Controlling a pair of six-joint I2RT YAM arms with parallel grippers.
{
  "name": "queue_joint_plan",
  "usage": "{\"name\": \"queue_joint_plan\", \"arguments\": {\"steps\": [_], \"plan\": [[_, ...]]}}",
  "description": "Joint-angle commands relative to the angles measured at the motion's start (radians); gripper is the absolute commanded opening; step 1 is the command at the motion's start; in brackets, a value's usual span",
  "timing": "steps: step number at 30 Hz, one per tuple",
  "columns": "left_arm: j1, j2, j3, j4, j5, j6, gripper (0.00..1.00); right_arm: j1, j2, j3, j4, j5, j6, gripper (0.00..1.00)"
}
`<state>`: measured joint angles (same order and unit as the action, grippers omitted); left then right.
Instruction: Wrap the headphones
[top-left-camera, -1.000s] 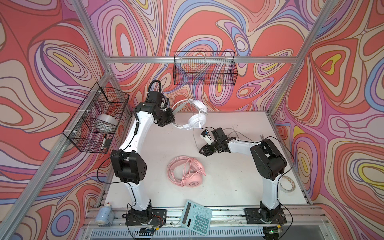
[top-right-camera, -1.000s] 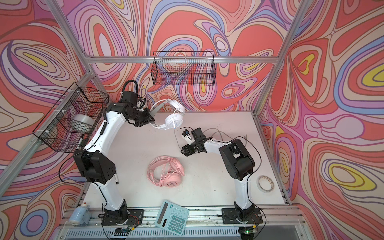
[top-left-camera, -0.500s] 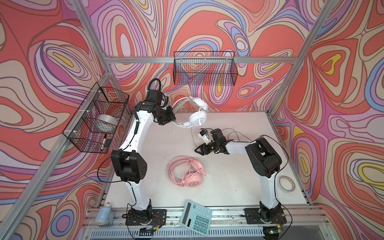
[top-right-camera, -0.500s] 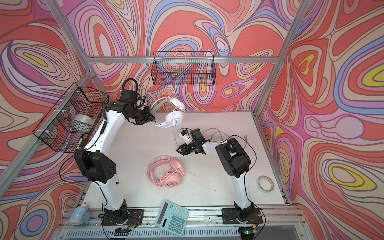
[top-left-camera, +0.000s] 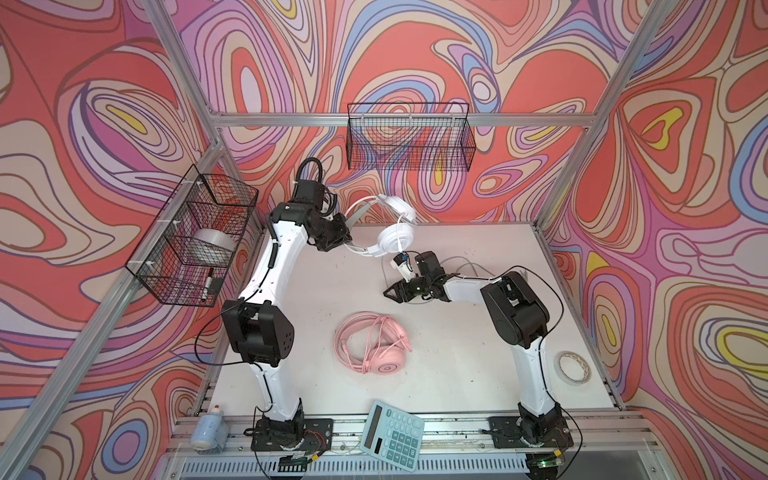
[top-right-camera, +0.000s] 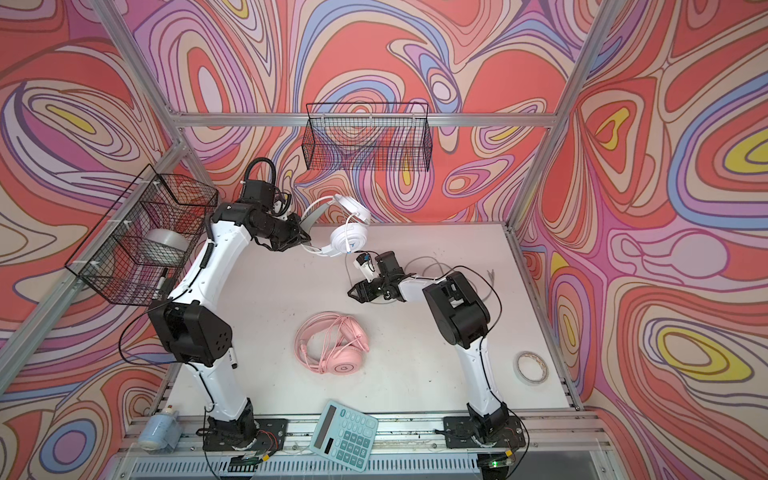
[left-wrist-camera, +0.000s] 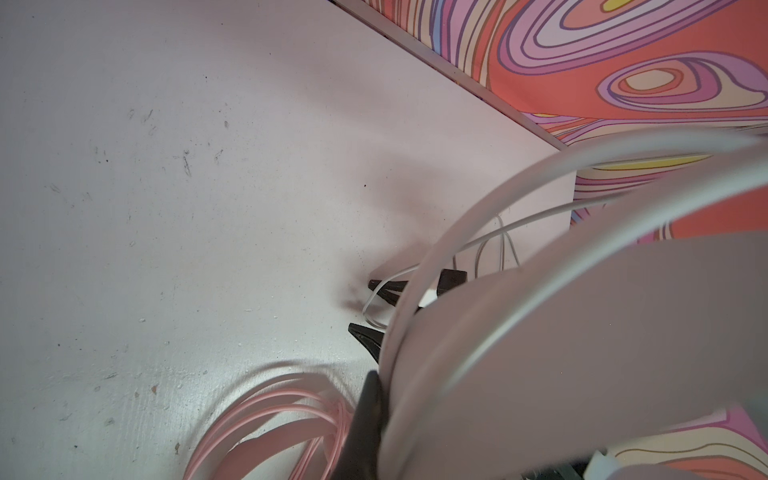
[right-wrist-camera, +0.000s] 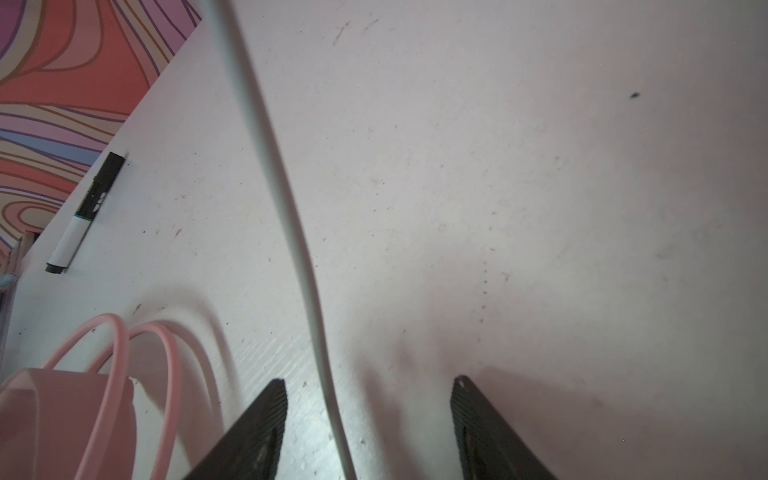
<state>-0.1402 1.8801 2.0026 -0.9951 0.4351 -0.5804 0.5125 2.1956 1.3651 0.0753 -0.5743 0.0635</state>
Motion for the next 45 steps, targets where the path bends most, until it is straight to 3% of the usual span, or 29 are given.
{"name": "queue_joint_plan", "arguments": {"steps": [1,14,21,31,37,45], "plan": [[0.002,-0.003,0.032,0.015,0.035,-0.019,0.00,0.011,0.035,0.015,-0.021,-0.050,0.001,0.58],[0.002,0.004,0.019,0.034,0.021,-0.042,0.00,0.012,0.031,-0.064,0.043,-0.101,0.063,0.25],[0.004,0.006,-0.004,0.047,-0.023,-0.082,0.00,0.012,-0.052,-0.112,-0.002,-0.070,0.031,0.00],[0.004,0.029,-0.036,0.058,-0.183,-0.197,0.00,0.046,-0.350,-0.262,-0.169,-0.002,-0.092,0.00],[0.002,0.069,-0.041,0.030,-0.304,-0.210,0.00,0.123,-0.493,-0.235,-0.391,0.078,-0.244,0.00],[-0.011,0.125,-0.039,0.012,-0.401,-0.176,0.00,0.171,-0.583,-0.094,-0.657,0.049,-0.375,0.00]]}}
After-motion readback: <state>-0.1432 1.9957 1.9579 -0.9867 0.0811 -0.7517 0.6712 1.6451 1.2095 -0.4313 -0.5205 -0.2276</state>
